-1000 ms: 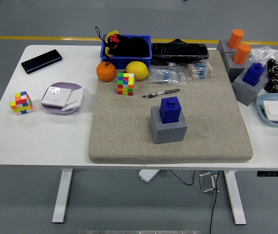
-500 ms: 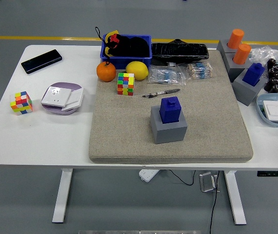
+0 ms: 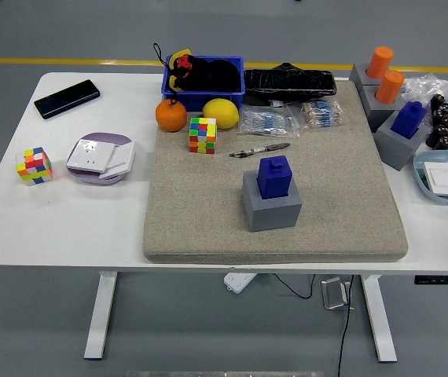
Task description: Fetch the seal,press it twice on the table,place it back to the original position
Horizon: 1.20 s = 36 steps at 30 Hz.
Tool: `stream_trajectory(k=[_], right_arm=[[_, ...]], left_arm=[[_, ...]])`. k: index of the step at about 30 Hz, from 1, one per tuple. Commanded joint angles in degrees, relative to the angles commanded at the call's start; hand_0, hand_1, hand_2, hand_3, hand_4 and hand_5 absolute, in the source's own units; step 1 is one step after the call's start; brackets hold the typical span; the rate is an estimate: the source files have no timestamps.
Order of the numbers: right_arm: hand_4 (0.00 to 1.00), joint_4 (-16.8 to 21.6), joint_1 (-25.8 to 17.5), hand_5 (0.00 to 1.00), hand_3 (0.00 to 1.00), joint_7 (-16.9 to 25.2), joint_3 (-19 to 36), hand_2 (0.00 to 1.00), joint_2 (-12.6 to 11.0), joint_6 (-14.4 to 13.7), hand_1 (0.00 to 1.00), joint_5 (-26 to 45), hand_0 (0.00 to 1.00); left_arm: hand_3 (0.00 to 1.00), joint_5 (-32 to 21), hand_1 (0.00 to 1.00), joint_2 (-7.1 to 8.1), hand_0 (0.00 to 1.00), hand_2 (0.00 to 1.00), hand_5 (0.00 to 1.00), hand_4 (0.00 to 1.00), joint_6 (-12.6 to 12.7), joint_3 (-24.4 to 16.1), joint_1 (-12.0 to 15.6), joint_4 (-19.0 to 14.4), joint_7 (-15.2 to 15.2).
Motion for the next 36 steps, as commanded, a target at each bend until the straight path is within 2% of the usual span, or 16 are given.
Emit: stream_trajectory(k=[7, 15, 36], right_arm=[[0.916, 1.8, 0.4, 0.355, 0.72, -0.6, -0.8, 0.749, -0.4, 0.0, 0.751, -0.1, 0.801], [0.9, 2.0, 0.0, 0.346, 0.715, -1.0, 0.6, 0.732, 0.4, -0.1, 0.732, 0.2, 0.794], [0.888, 2.7, -0.3, 0.332, 0.712, -2.3, 1.3, 0.737, 0.6, 0.3, 0.734, 1.1, 0.792]], left_arm=[[0.753, 0.3, 0.695, -0.16, 0.722, 0.683, 0.292, 0.68, 0.7, -0.5, 0.5, 0.1, 0.3], [0.752, 0.8, 0.695, -0.39, 0.722, 0.682, 0.29, 0.676, 0.6, -0.9, 0.6, 0.0, 0.3], [0.752, 0.8, 0.693, -0.35, 0.722, 0.681, 0.289, 0.671, 0.5, -1.0, 0.7, 0.1, 0.3]])
